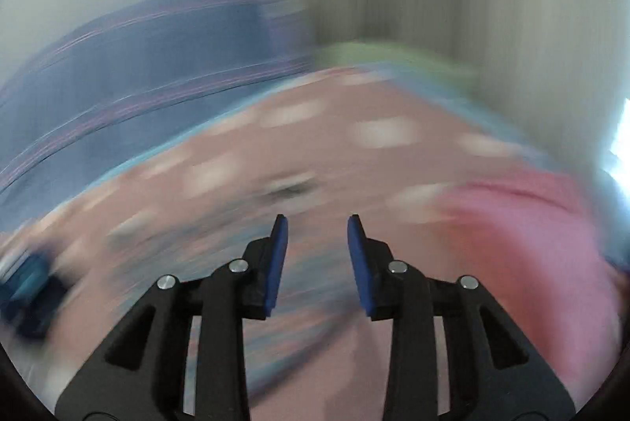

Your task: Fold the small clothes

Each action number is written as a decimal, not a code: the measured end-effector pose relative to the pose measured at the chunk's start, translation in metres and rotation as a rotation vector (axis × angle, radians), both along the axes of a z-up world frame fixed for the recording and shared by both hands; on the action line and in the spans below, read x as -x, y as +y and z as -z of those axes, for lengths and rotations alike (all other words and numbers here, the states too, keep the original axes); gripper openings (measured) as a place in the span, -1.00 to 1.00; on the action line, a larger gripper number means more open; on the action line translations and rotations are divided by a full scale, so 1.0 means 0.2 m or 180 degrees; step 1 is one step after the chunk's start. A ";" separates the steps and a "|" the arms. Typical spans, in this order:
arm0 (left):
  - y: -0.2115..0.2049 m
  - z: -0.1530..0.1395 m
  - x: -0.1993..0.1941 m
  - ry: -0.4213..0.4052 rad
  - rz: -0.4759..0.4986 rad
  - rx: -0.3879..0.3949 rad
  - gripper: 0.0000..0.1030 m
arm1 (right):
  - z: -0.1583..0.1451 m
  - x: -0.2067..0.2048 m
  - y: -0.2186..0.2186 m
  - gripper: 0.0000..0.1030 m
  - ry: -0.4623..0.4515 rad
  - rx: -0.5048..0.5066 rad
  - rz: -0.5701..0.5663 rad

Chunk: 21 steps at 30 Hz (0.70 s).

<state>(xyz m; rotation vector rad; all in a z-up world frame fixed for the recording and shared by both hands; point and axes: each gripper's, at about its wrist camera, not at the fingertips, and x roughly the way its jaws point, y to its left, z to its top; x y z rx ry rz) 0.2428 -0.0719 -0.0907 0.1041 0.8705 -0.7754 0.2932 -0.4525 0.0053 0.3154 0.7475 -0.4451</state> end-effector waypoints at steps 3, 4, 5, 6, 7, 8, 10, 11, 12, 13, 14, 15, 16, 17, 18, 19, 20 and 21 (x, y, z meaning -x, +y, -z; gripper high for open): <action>0.00 0.00 0.00 0.0000 0.0000 0.0001 0.01 | 0.13 -0.22 0.30 -0.42 0.0509 -0.0396 -0.0778; 0.00 0.00 0.00 0.0000 0.0000 0.0001 0.01 | 0.17 -0.29 0.36 -0.42 0.0673 -0.0398 -0.0871; 0.00 0.00 0.00 0.0000 0.0000 0.0002 0.01 | 0.23 -0.36 0.41 -0.42 0.0894 -0.0423 -0.0896; 0.00 0.00 0.00 0.0000 0.0000 0.0002 0.01 | 0.28 -0.42 0.43 -0.42 0.1041 -0.0503 -0.0855; 0.00 0.00 0.00 0.0001 0.0001 0.0002 0.01 | 0.33 -0.44 0.43 -0.42 0.1136 -0.0603 -0.0840; 0.00 0.00 0.00 0.0004 0.0001 0.0006 0.01 | 0.37 -0.47 0.43 -0.42 0.1233 -0.0733 -0.0861; 0.00 0.00 0.00 0.0012 0.0003 0.0018 0.01 | 0.41 -0.49 0.48 -0.39 0.1351 -0.0801 -0.0985; 0.01 0.00 -0.01 0.0020 0.0003 0.0029 0.01 | 0.40 -0.50 0.50 -0.39 0.1412 -0.0722 -0.1067; 0.01 0.00 -0.01 0.0027 0.0005 0.0039 0.01 | 0.39 -0.50 0.53 -0.39 0.1492 -0.0646 -0.1159; 0.01 0.00 -0.01 0.0035 0.0005 0.0049 0.01 | 0.39 -0.50 0.55 -0.39 0.1571 -0.0615 -0.1191; 0.01 0.00 -0.01 0.0042 0.0006 0.0059 0.01 | 0.38 -0.47 0.58 -0.39 0.1626 -0.0605 -0.1209; 0.01 -0.01 -0.01 0.0045 0.0006 0.0061 0.01 | 0.38 -0.46 0.59 -0.40 0.1683 -0.0600 -0.1244; 0.01 -0.01 -0.01 0.0044 0.0006 0.0059 0.01 | 0.38 -0.44 0.61 -0.40 0.1731 -0.0587 -0.1283; 0.01 -0.01 -0.02 0.0040 0.0005 0.0054 0.01 | 0.38 -0.43 0.64 -0.40 0.1784 -0.0567 -0.1340; 0.01 -0.01 -0.02 0.0037 0.0005 0.0049 0.01 | 0.38 -0.41 0.67 -0.40 0.1796 -0.0542 -0.1349; 0.01 -0.01 -0.02 0.0036 0.0004 0.0048 0.01 | 0.38 -0.40 0.69 -0.40 0.1808 -0.0518 -0.1337; 0.01 0.00 -0.02 0.0036 0.0003 0.0049 0.01 | 0.37 -0.38 0.70 -0.41 0.1830 -0.0490 -0.1327; 0.01 0.00 -0.02 0.0037 0.0004 0.0050 0.01 | 0.38 -0.39 0.72 -0.48 0.1854 -0.0462 -0.1337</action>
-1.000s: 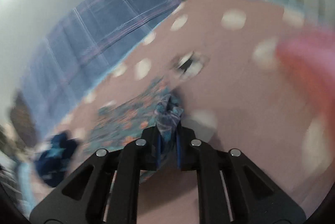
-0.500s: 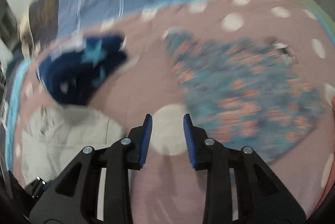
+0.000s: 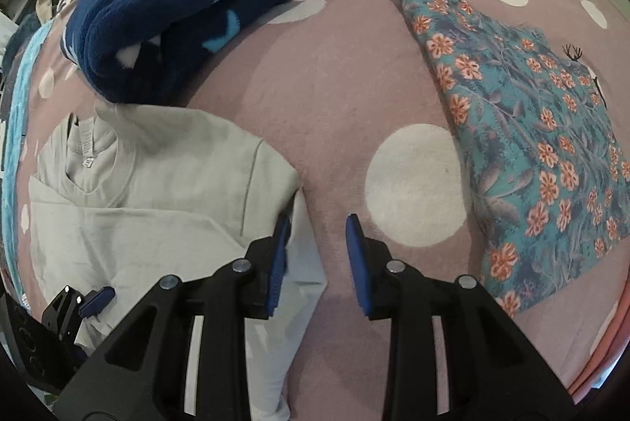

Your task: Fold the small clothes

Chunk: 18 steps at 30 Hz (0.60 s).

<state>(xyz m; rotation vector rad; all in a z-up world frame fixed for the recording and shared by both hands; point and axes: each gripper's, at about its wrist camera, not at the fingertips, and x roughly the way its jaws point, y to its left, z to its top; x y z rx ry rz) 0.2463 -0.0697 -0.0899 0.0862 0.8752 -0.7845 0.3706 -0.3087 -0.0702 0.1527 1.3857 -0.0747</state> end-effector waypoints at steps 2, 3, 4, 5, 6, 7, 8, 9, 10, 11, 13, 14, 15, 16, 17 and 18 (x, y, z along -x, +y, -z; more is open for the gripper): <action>0.00 0.00 0.00 -0.0001 0.0000 -0.0001 0.01 | 0.02 0.01 0.07 -0.70 0.0046 0.0103 -0.0127; 0.00 0.00 0.00 -0.0001 0.0000 -0.0001 0.01 | 0.01 0.02 0.11 -0.92 0.0048 0.0145 -0.0198; 0.00 0.00 0.00 -0.0001 0.0000 -0.0001 0.01 | 0.01 0.03 0.15 -0.96 0.0026 0.0252 -0.0260; 0.00 0.00 0.00 -0.0001 0.0000 0.0000 0.01 | -0.02 0.05 0.18 -0.97 -0.0062 0.0430 -0.0273; 0.00 0.00 0.00 0.0000 0.0000 0.0000 0.01 | -0.06 0.09 0.20 -0.97 -0.0158 0.0555 -0.0241; 0.00 0.00 0.00 -0.0001 0.0000 -0.0001 0.01 | -0.10 0.09 0.19 -0.97 -0.0287 0.0688 -0.0197; 0.00 0.00 0.00 -0.0002 0.0000 -0.0002 0.01 | -0.15 0.11 0.17 -0.97 -0.0418 0.0736 -0.0143; 0.00 0.00 0.00 -0.0004 0.0001 -0.0005 0.01 | -0.19 0.12 0.14 -0.97 -0.0539 0.0714 -0.0039; 0.00 0.00 0.00 -0.0010 0.0001 -0.0010 0.01 | -0.21 0.13 0.10 -1.00 -0.0592 0.0789 0.0046; 0.00 0.00 0.00 -0.0010 0.0000 -0.0014 0.01 | -0.22 0.14 0.05 -1.00 -0.0646 0.1134 0.0196; 0.00 0.00 0.00 -0.0009 0.0001 -0.0011 0.01 | -0.20 0.14 -0.03 -1.00 -0.0637 0.1151 0.0376; 0.00 0.00 0.00 -0.0007 0.0001 -0.0009 0.01 | -0.18 0.16 -0.08 -1.00 -0.0631 0.0896 0.0450; 0.00 0.00 0.00 -0.0005 0.0001 -0.0008 0.01 | -0.17 0.18 -0.11 -1.00 -0.0678 0.0641 0.0475; 0.00 0.00 0.00 -0.0005 0.0001 -0.0009 0.01 | -0.16 0.19 -0.11 -1.00 -0.0713 0.0599 0.0472; 0.00 0.00 0.00 -0.0005 0.0001 -0.0012 0.02 | -0.16 0.21 -0.10 -0.98 -0.0760 0.0562 0.0437; -0.01 0.00 0.00 -0.0005 0.0010 -0.0010 0.04 | -0.16 0.23 -0.08 -0.91 -0.0780 0.0459 0.0401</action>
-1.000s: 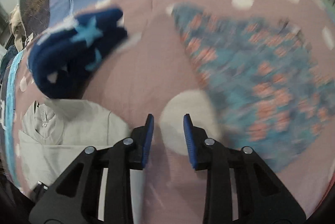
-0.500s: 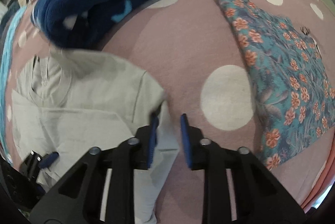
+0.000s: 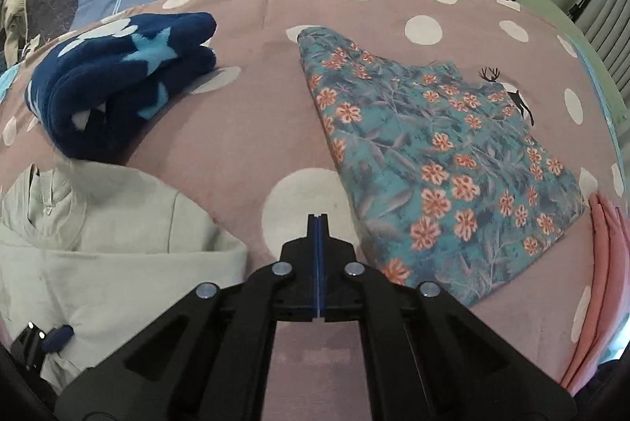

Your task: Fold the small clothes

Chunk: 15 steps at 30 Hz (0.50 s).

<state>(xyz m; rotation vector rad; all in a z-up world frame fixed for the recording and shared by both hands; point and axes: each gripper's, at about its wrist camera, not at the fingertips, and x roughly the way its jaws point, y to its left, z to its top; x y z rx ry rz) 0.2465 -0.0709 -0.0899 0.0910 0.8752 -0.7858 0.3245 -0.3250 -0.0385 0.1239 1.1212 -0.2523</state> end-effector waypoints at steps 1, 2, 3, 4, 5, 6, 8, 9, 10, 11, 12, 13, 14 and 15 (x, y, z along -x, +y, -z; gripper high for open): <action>0.00 0.00 0.00 0.0001 0.0013 0.0003 0.09 | 0.00 0.01 0.01 -0.82 -0.0014 -0.0146 -0.0036; -0.01 0.00 0.00 -0.0002 0.0031 0.0002 0.12 | 0.01 0.00 -0.01 -0.70 -0.0012 -0.0269 -0.0041; -0.01 0.00 0.01 -0.0011 0.0036 -0.0009 0.12 | 0.03 0.00 -0.01 -0.45 0.0014 -0.0432 -0.0026; -0.01 0.00 0.01 -0.0018 0.0037 -0.0017 0.13 | 0.04 -0.01 -0.01 -0.39 0.0059 -0.0539 -0.0011; -0.02 0.00 0.01 -0.0024 0.0037 -0.0024 0.13 | 0.06 -0.02 0.00 -0.39 0.0115 -0.0630 0.0008; -0.01 0.00 0.01 -0.0023 0.0037 -0.0023 0.13 | 0.11 -0.09 -0.02 -0.39 0.0200 -0.0744 0.0037; -0.01 0.00 0.01 -0.0020 0.0037 -0.0018 0.13 | 0.16 -0.14 -0.01 -0.36 0.0340 -0.0844 0.0040; -0.01 0.00 0.01 -0.0019 0.0038 -0.0017 0.13 | 0.15 -0.15 0.04 -0.57 0.0370 -0.0794 -0.0066; -0.01 0.00 0.01 -0.0020 0.0038 -0.0017 0.13 | 0.15 -0.16 0.06 -0.95 0.0366 -0.0862 -0.0175; -0.01 0.00 0.01 -0.0021 0.0037 -0.0015 0.13 | 0.13 -0.14 0.12 -0.96 0.0344 -0.1013 -0.0312; -0.01 0.00 0.01 -0.0020 0.0038 -0.0015 0.13 | 0.07 -0.10 0.19 -0.97 0.0235 -0.0971 -0.0472; -0.01 0.00 0.01 -0.0018 0.0038 -0.0012 0.13 | 0.00 -0.05 0.26 -0.97 0.0074 -0.0686 -0.0577; -0.01 0.00 0.01 -0.0018 0.0039 -0.0011 0.13 | -0.05 -0.02 0.30 -0.98 -0.0040 -0.0445 -0.0601; -0.01 0.00 0.01 -0.0020 0.0038 -0.0012 0.13 | -0.11 0.01 0.31 -0.98 -0.0229 -0.0006 -0.0502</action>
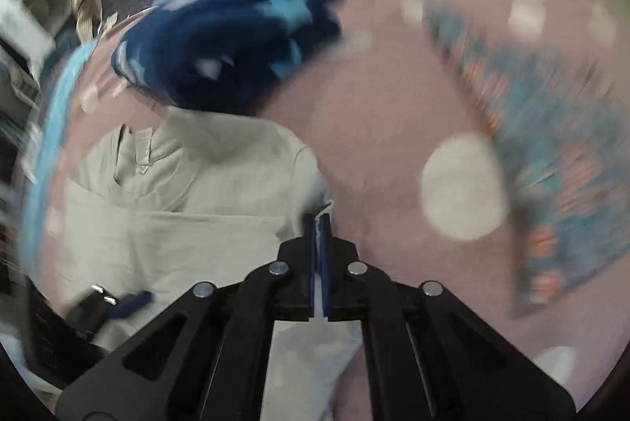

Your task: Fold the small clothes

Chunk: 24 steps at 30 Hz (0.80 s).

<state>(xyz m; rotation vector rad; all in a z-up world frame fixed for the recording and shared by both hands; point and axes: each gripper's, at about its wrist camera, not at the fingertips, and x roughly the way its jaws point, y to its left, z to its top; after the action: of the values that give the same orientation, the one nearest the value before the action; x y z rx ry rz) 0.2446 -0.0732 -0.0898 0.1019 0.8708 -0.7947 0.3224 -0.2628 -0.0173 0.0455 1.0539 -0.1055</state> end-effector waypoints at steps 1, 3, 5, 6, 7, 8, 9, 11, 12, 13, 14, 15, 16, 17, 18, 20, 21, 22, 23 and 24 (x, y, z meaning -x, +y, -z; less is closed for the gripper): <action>0.00 0.00 0.00 0.0000 0.0001 0.0001 0.13 | -0.01 0.00 -0.05 -0.98 -0.0075 0.0198 0.0194; 0.00 0.00 0.00 -0.0015 0.0006 0.0001 0.13 | 0.07 -0.03 -0.15 -0.98 0.0130 -0.0141 0.0390; 0.00 0.00 0.00 -0.0010 0.0007 -0.0002 0.13 | 0.13 -0.02 -0.14 -0.98 0.0179 -0.0067 0.0378; 0.00 0.00 0.00 -0.0007 0.0007 0.0001 0.13 | 0.14 0.00 -0.11 -0.97 0.0131 0.0010 0.0359; 0.00 0.00 0.00 -0.0003 0.0007 0.0004 0.13 | 0.14 0.02 -0.09 -0.96 0.0087 0.0082 0.0336; 0.00 0.00 0.00 -0.0001 0.0007 0.0006 0.13 | 0.13 0.03 -0.08 -0.95 0.0024 0.0129 0.0328; 0.00 0.00 0.00 -0.0001 0.0007 0.0005 0.13 | 0.10 0.06 -0.08 -0.84 -0.0122 0.0160 0.0388; 0.00 0.00 0.00 0.0000 0.0007 0.0008 0.13 | 0.03 0.10 -0.12 -0.62 -0.0330 0.0222 0.0495; 0.00 0.00 0.00 0.0002 0.0008 0.0010 0.13 | -0.02 0.15 -0.13 -0.55 -0.0470 0.0253 0.0583; 0.00 0.01 0.00 0.0005 0.0009 0.0013 0.13 | -0.04 0.17 -0.16 -0.51 -0.0527 0.0234 0.0592; 0.00 0.01 0.00 0.0009 0.0010 0.0018 0.13 | -0.05 0.21 -0.18 -0.51 -0.0547 0.0164 0.0538; 0.01 0.01 0.00 0.0010 0.0010 0.0020 0.13 | -0.05 0.26 -0.17 -0.51 -0.0530 0.0026 0.0410; 0.01 0.01 0.00 0.0010 0.0010 0.0020 0.13 | -0.04 0.30 -0.14 -0.51 -0.0501 -0.0112 0.0279; 0.01 0.01 0.00 0.0008 0.0009 0.0018 0.13 | -0.03 0.37 -0.09 -0.51 -0.0463 -0.0281 0.0112; 0.01 0.01 0.00 0.0006 0.0009 0.0016 0.13 | -0.01 0.47 -0.02 -0.51 -0.0405 -0.0471 -0.0123; 0.01 0.01 0.00 0.0005 0.0007 0.0016 0.13 | 0.08 0.62 0.09 -0.55 -0.0307 -0.0570 -0.0395; 0.01 0.01 0.00 0.0006 0.0008 0.0018 0.13 | 0.14 0.66 0.12 -0.55 -0.0248 -0.0483 -0.0380; 0.01 0.01 -0.01 0.0009 0.0008 0.0027 0.13 | 0.21 0.69 0.13 -0.57 -0.0159 -0.0323 -0.0283; 0.01 0.01 -0.01 0.0018 0.0011 0.0050 0.13 | 0.30 0.74 0.10 -0.58 -0.0242 -0.0176 -0.0176; 0.02 0.00 -0.01 0.0027 0.0011 0.0071 0.13 | 0.33 0.78 0.08 -0.55 -0.0475 -0.0226 -0.0209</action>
<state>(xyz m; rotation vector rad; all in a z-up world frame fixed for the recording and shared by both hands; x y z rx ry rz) 0.2464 -0.0695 -0.0906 0.0804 0.8699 -0.8085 0.1668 -0.2475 -0.0831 0.0819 0.9089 -0.0050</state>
